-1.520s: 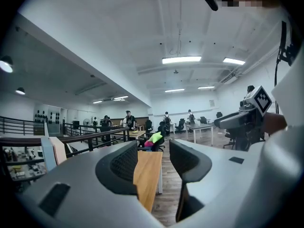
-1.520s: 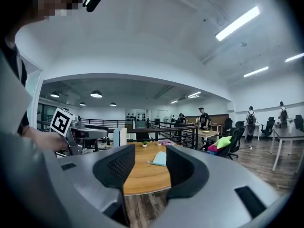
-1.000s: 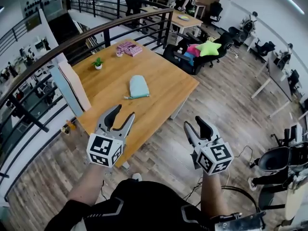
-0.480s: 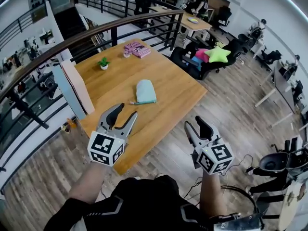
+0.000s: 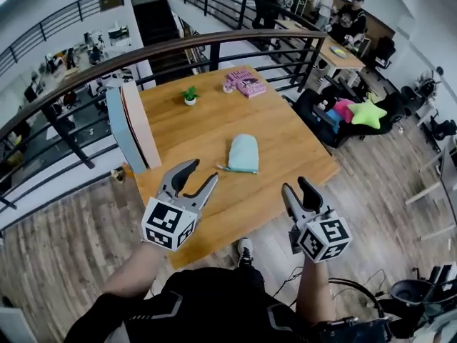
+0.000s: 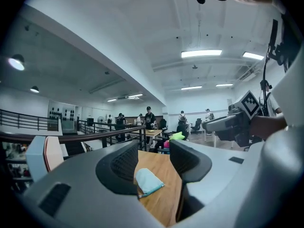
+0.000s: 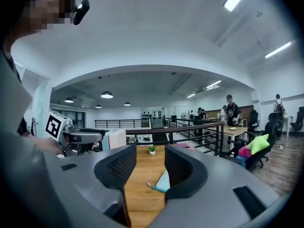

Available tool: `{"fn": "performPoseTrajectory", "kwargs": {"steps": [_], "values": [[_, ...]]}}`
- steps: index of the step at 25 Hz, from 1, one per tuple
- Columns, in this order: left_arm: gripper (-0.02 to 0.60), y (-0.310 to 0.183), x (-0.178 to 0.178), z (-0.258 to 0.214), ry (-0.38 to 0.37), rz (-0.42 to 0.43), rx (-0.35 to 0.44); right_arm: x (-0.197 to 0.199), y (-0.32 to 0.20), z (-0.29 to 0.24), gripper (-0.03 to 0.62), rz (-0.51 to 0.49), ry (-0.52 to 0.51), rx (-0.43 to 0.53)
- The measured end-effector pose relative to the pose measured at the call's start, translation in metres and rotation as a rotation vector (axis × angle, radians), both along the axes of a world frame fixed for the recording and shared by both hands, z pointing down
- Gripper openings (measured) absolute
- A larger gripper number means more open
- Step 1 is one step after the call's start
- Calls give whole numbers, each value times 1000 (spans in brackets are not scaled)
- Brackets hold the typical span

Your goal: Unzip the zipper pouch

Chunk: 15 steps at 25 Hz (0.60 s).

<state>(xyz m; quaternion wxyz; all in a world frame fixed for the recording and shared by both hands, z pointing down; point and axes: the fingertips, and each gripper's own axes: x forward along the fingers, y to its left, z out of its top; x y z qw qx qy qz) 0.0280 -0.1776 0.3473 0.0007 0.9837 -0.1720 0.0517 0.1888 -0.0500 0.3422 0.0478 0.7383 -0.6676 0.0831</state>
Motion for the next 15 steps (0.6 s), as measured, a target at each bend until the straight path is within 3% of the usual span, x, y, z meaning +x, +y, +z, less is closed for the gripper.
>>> {"fn": "performPoseTrajectory", "kwargs": {"steps": [7,15], "values": [[222,-15,23,-4,-42,-169,-26,44,-59,-5,196,-204,-2,-14],[222,-31,53,7,-88,-251,-33,79,-115,15,196,-365,-5,-45]]}}
